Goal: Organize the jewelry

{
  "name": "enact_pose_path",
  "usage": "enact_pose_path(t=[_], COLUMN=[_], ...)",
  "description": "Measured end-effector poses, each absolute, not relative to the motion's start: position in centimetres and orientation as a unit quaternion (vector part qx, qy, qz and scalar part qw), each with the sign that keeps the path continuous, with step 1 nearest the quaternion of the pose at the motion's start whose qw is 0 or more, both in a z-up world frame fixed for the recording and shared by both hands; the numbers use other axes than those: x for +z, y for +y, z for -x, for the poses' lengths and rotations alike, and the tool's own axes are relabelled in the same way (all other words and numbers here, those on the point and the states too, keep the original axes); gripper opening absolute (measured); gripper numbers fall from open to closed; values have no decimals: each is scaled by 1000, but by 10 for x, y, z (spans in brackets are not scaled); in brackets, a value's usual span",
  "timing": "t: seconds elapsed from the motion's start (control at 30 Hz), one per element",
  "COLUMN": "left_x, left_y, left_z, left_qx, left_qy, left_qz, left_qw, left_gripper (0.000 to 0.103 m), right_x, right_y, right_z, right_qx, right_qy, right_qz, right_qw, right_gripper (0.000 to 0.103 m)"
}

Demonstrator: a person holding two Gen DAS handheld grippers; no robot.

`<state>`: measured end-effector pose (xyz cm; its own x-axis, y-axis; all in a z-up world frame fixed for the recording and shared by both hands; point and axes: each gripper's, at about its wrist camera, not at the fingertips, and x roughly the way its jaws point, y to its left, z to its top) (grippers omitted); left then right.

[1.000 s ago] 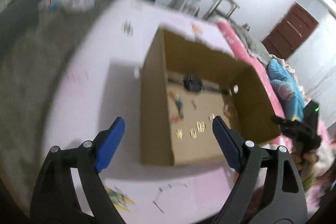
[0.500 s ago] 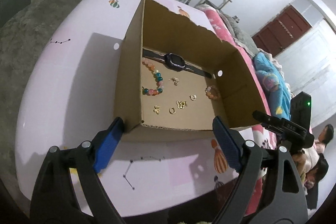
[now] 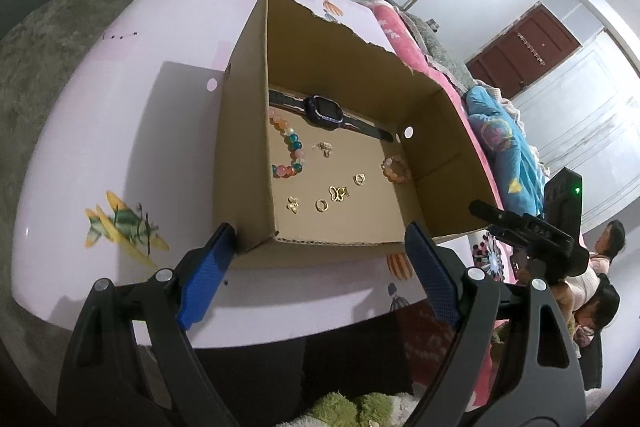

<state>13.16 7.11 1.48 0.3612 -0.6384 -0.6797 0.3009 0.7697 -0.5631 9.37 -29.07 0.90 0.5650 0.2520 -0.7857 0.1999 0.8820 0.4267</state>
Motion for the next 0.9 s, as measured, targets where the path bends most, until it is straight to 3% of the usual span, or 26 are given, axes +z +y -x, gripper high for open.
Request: enact_pose_path(t=[0.2, 0.4, 0.63, 0.9], left_x=[19, 35, 40, 46], left_y=[74, 75, 74, 66], left_z=[-118, -82, -56, -51], left_qx=[-284, -222, -171, -98], left_qy=[449, 396, 392, 367], left_qz=[167, 89, 44, -7], left_qw=[830, 886, 903, 925], left_gripper=[82, 91, 94, 94], right_x=[11, 22, 14, 3], right_y=[-287, -272, -236, -198], right_z=[-74, -17, 19, -1], right_qx=[1, -71, -94, -93], right_qy=[438, 378, 386, 417], right_qz=[-233, -215, -174, -124], right_qw=[868, 898, 901, 896], right_gripper=[61, 72, 88, 94])
